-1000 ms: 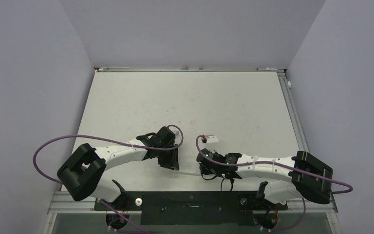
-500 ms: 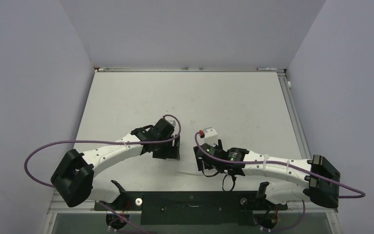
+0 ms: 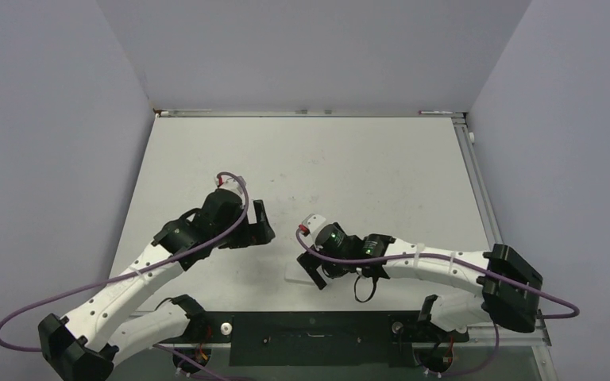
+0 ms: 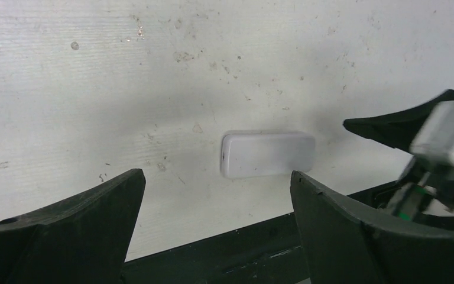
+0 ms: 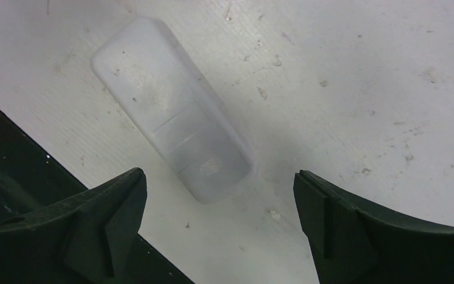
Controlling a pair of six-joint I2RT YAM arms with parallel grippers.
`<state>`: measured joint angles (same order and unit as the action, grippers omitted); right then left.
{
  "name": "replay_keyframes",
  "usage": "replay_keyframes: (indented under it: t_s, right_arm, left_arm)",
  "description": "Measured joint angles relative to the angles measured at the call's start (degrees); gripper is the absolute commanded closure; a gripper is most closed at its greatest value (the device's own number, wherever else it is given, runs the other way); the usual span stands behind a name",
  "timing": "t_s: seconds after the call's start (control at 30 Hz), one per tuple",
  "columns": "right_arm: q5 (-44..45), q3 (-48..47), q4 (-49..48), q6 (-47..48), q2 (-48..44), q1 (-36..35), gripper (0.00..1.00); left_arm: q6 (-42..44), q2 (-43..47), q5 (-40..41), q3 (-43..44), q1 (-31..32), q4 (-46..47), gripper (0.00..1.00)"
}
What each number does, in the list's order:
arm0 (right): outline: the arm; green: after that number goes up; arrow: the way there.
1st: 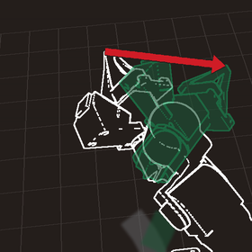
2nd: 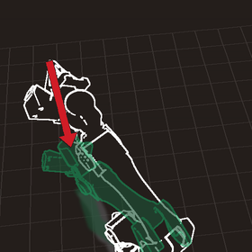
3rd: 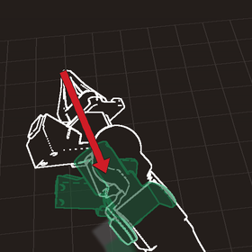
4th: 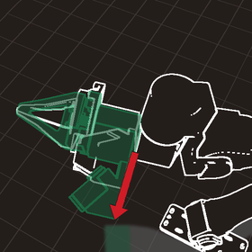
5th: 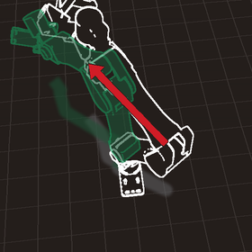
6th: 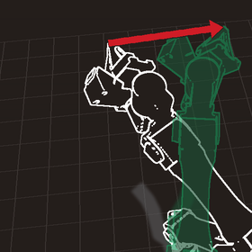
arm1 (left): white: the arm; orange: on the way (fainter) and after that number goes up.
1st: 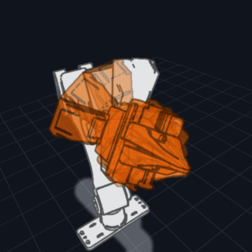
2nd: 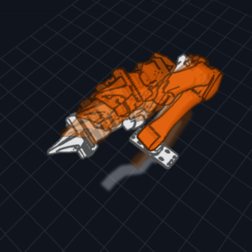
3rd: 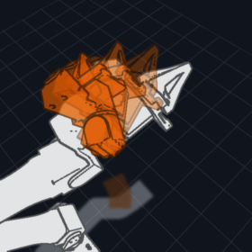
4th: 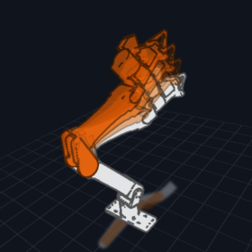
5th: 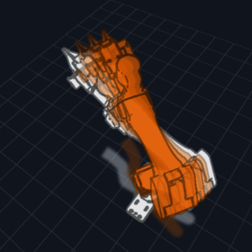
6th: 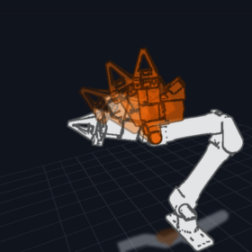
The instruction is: Load the batteries into the remote control
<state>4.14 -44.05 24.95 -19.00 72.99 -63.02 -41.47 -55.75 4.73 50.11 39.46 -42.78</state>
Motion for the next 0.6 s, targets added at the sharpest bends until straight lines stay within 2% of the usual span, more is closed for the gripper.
replay_keyframes:
  t_s: [0.07, 0.1, 0.3, 0.43, 0.6]
  right_arm:
    - [-2.82, -0.33, -1.05, 2.47, 3.48, 0.37, 0.05]
    - [-3.76, -0.57, -1.38, 3.43, 5.11, 0.55, 0.05]
    - [-7.63, -0.98, -3.74, 5.77, 9.68, 1.60, 0.05]
    - [-6.69, -1.90, -5.60, 4.04, 9.68, 1.60, 0.04]
    - [-0.85, -3.43, -6.86, -0.52, 8.94, 1.60, 0.04]
  left_arm:
    - [-0.90, 2.71, 0.24, -0.94, -0.24, -0.44, 0.00]
    - [-1.36, 3.63, 0.22, -1.38, -0.26, -0.70, 0.03]
    - [-3.82, 7.93, 0.22, -4.63, -0.26, -1.53, 0.04]
    - [-4.70, 10.99, 0.79, -6.16, -0.28, -1.64, 0.04]
    - [-4.72, 13.44, 2.01, -6.38, -0.31, -1.57, 0.04]
